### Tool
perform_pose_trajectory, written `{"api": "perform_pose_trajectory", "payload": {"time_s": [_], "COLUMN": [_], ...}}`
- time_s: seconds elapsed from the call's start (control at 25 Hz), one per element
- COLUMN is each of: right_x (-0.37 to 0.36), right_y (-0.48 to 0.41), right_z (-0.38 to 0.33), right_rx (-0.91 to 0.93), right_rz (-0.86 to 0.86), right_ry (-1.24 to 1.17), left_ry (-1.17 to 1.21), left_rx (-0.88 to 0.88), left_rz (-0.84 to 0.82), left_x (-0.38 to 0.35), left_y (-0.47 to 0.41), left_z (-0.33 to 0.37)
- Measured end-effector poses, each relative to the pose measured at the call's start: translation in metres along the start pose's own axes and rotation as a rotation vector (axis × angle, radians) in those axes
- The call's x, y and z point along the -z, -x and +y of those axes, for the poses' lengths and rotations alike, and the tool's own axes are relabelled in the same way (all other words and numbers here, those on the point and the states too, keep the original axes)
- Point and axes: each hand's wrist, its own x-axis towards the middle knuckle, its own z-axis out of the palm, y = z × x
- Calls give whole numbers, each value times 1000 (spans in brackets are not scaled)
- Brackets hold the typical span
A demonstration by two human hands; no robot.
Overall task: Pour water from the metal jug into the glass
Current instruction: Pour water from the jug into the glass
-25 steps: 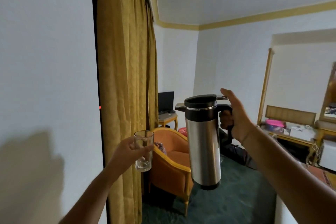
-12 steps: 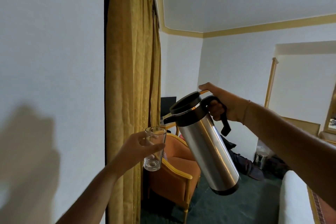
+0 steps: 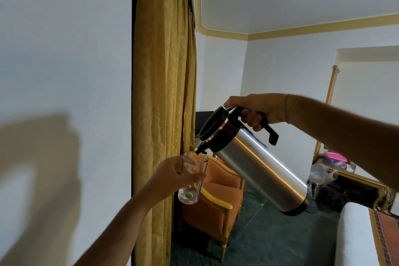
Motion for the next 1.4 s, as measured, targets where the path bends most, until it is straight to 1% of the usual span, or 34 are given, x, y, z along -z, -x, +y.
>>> {"api": "perform_pose_trajectory", "payload": {"time_s": [0.44,0.72,0.8,0.92,1.4], "right_x": [-16,-25,-28,-32,-35], "right_y": [8,14,17,19,26], "right_z": [-43,-62,-67,-75,-90], "right_rx": [-79,-99,-109,-116,-113], "right_rz": [5,9,-15,-23,19], "right_ry": [303,443,481,521,607], "left_ry": [40,-67,-83,-57,-4], "left_rx": [-29,-71,-88,-116,-110], "left_rz": [-4,46,29,13,25], "left_x": [-6,-18,-20,-21,-14], "left_y": [-3,1,2,3,5], "left_z": [-6,-10,-9,-9,1]}}
